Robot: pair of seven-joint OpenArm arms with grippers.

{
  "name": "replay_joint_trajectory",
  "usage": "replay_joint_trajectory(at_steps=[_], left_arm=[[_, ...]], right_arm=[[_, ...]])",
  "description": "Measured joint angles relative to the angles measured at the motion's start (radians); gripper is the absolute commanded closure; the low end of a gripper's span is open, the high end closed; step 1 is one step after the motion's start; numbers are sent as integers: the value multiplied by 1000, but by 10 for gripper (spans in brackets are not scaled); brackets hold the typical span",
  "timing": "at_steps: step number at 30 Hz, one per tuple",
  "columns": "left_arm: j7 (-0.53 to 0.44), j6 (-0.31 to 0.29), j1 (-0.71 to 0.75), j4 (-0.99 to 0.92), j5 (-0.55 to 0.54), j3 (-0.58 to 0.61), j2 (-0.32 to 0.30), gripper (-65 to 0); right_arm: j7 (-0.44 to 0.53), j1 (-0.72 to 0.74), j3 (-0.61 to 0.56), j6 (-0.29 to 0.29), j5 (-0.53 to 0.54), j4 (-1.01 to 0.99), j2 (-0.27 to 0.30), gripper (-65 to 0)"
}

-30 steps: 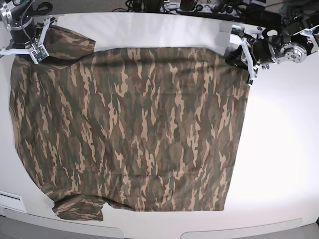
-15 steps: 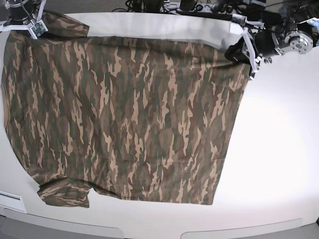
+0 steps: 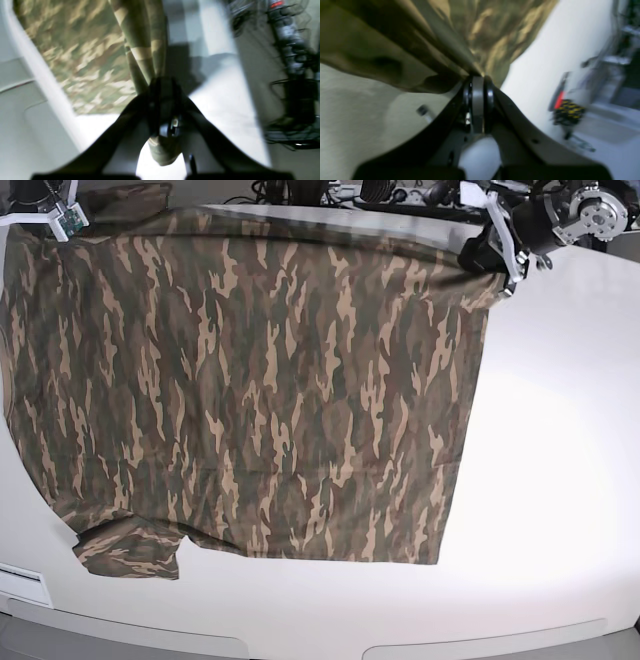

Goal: Fold the T-shirt properly
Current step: 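Lift the shoulder corners with both grippers and pull them toward the robot, then lower the shirt and release both grippers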

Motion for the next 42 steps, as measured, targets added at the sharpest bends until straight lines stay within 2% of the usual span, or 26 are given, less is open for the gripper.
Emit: replay_joint_trajectory(at_steps=[4,6,10,13,18,24,28,32,35,42], left_arm=[[20,94,0,0,67,-12,23,0],[28,129,0,-2,64,-42,59,0],[14,134,-1,-29,10,-131,145,0],[-17,130,0,-87,7,-208,201,0],[-79,131,0,-189,-49,-323,284,0],[-102,130,0,-235,-66,-388,354,0],[-105,130,1,-236,-66,-419,378,0],[-105,130,0,-243,-92,-444,382,0],[-110,130,0,-255,-92,-444,382,0],[-146,129,-17,-314,-111,-444,406,0]], right_arm=[[33,56,0,-3,-51,0,0,0],[64,123,2,37,-51,0,3,0],[95,266,0,121,58,0,0,0],[118,367,0,165,111,0,0,0],[142,524,0,209,190,-6,22,0],[148,680,0,260,284,-145,67,0],[149,748,-1,291,327,-206,74,0],[148,782,-1,296,355,-244,73,0],[148,790,-1,325,377,-256,72,0],[157,813,-1,288,377,-256,72,0]])
